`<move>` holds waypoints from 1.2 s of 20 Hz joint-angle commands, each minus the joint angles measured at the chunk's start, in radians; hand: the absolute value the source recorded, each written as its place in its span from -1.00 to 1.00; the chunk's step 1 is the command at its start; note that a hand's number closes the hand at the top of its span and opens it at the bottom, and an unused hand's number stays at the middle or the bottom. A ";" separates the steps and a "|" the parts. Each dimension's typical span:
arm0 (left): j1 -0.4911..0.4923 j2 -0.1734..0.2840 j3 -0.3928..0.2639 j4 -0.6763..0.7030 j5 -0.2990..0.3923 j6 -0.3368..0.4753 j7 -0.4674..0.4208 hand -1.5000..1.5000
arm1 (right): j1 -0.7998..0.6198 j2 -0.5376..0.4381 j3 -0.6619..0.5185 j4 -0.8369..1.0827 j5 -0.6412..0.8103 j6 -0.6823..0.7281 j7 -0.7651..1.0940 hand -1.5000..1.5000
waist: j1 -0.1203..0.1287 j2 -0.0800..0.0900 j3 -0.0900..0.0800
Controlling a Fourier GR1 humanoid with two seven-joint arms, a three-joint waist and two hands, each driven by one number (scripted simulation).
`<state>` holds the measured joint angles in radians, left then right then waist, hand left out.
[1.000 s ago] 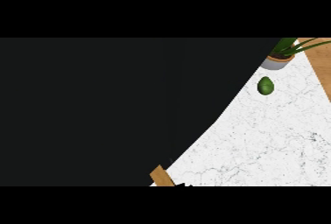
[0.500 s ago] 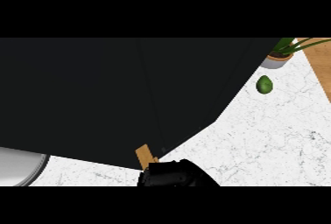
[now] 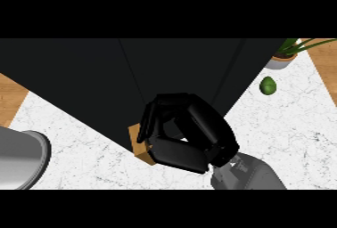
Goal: Pick up the bottled water, place it into the cabinet and close the cabinet
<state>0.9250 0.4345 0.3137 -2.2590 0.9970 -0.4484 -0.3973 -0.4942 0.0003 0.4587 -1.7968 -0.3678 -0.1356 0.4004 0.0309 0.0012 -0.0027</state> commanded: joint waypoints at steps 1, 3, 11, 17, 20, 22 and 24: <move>-0.052 -0.021 0.046 0.092 0.000 -0.069 0.000 -1.00 | -0.045 0.000 -0.103 0.122 -0.062 0.058 -0.055 1.00 | -0.013 0.000 0.003; -0.046 -0.005 0.059 0.051 0.043 -0.027 0.025 -1.00 | -0.124 -0.066 -0.246 0.195 -0.156 0.180 -0.042 1.00 | -0.013 0.005 0.003; 0.005 -0.049 0.142 0.042 0.094 -0.104 0.090 -1.00 | -0.282 -0.051 -0.298 0.433 -0.133 0.251 -0.062 1.00 | -0.009 0.000 0.003; -0.004 -0.048 0.172 0.029 0.138 -0.127 0.108 -1.00 | -0.361 -0.086 -0.364 0.597 -0.146 0.360 -0.125 1.00 | 0.009 0.007 0.003; 0.000 -0.099 0.118 0.019 0.076 -0.138 0.128 -1.00 | -0.389 -0.036 -0.335 0.595 -0.129 0.327 -0.106 1.00 | 0.008 0.005 0.002; -0.010 -0.058 0.167 0.019 0.142 -0.127 0.138 -1.00 | -0.380 -0.038 -0.352 0.600 -0.145 0.333 -0.099 1.00 | 0.006 0.005 0.003; -0.050 -0.033 0.142 0.034 0.131 -0.109 0.162 -1.00 | -0.415 -0.003 -0.293 0.607 -0.174 0.297 -0.107 1.00 | 0.013 0.009 0.002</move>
<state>0.9106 0.3831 0.4637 -2.2355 1.1253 -0.5669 -0.2597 -0.7333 -0.0571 0.1941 -1.3572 -0.5278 0.2606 0.3018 0.0097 -0.0307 0.0207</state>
